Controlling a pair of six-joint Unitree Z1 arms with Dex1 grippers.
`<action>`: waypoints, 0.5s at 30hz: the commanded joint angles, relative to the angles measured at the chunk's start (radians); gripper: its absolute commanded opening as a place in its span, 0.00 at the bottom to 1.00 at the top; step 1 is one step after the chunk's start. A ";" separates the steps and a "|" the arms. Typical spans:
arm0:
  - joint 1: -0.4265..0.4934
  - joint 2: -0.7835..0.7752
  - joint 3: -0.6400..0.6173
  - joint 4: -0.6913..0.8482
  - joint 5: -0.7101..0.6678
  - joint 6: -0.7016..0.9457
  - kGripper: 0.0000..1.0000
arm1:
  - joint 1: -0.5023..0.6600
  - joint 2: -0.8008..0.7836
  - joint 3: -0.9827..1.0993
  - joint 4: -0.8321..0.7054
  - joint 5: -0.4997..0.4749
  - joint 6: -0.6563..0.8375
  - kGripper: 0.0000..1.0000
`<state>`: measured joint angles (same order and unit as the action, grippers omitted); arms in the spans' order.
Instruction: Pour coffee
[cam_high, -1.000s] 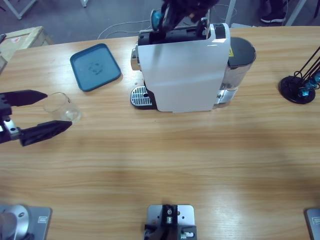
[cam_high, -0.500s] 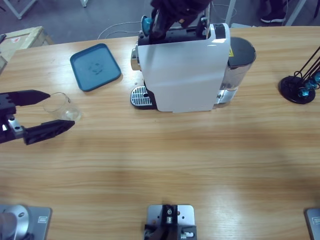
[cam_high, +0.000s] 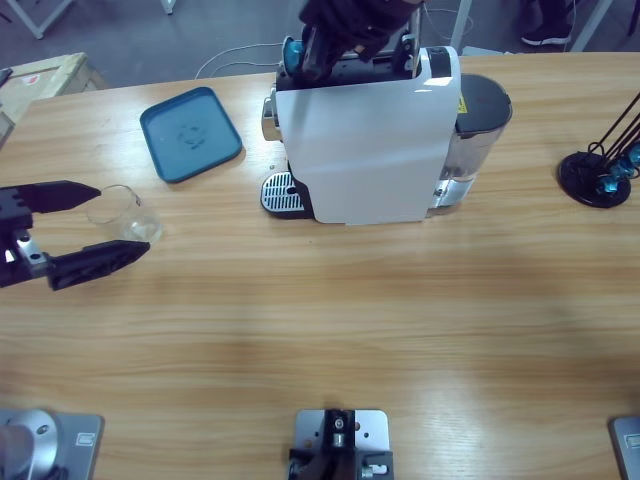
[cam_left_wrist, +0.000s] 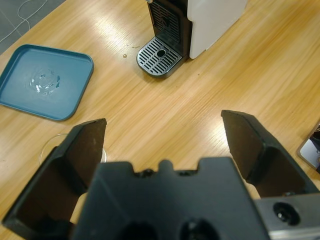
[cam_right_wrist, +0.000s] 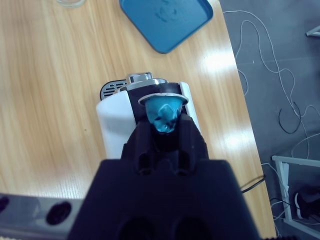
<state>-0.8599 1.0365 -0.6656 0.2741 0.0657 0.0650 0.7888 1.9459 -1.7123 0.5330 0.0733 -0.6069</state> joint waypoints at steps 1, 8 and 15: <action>-0.008 0.026 0.037 -0.016 -0.010 -0.014 0.99 | -0.008 -0.013 0.014 0.013 -0.033 -0.017 0.00; -0.008 0.016 0.043 -0.021 -0.012 -0.017 0.99 | -0.008 -0.033 0.023 0.030 -0.045 -0.027 0.00; -0.008 0.016 0.046 -0.021 -0.013 -0.019 0.99 | -0.008 -0.044 0.033 0.039 -0.043 -0.030 0.00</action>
<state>-0.8599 1.0366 -0.6575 0.2667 0.0657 0.0638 0.7884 1.9409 -1.7138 0.5511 0.0409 -0.6230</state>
